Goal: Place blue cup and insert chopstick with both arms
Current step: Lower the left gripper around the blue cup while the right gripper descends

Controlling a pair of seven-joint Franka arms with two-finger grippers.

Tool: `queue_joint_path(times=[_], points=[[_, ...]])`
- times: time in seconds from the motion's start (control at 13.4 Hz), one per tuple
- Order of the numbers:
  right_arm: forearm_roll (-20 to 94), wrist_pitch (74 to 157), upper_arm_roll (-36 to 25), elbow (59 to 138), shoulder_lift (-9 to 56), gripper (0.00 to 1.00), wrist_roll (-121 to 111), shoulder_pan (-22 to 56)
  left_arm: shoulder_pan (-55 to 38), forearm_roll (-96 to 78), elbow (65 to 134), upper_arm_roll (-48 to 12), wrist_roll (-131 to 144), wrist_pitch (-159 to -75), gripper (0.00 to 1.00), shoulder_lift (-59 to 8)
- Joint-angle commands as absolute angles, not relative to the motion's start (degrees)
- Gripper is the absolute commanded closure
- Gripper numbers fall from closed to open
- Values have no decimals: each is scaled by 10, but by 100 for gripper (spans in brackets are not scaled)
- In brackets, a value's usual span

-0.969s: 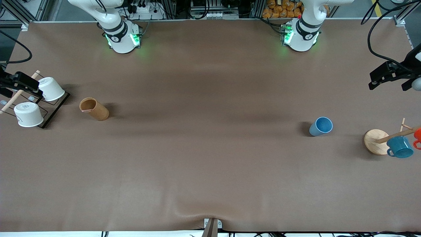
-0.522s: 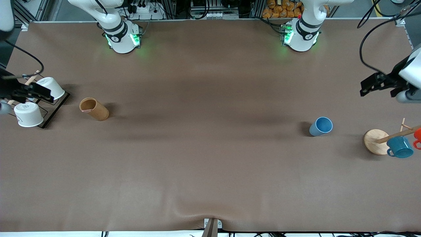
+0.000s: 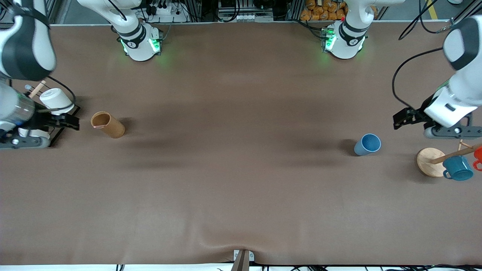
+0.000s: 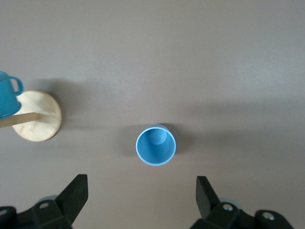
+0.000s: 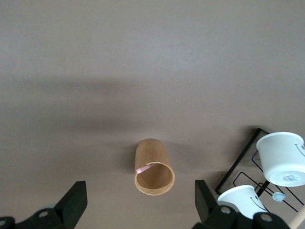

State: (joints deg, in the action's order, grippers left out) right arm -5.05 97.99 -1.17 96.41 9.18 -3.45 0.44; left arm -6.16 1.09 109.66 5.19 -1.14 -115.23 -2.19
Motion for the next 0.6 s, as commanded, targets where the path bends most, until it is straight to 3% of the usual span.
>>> queue_joint_path(times=[0.0,0.52], points=[[-67,983,-11,980,94,0,-13,14,-53,14,1163,51,-23,-1235,0,-18],[-113,984,-11,981,154,6,60,14,-53,14,1211,51,-23,-1350,0,-87]])
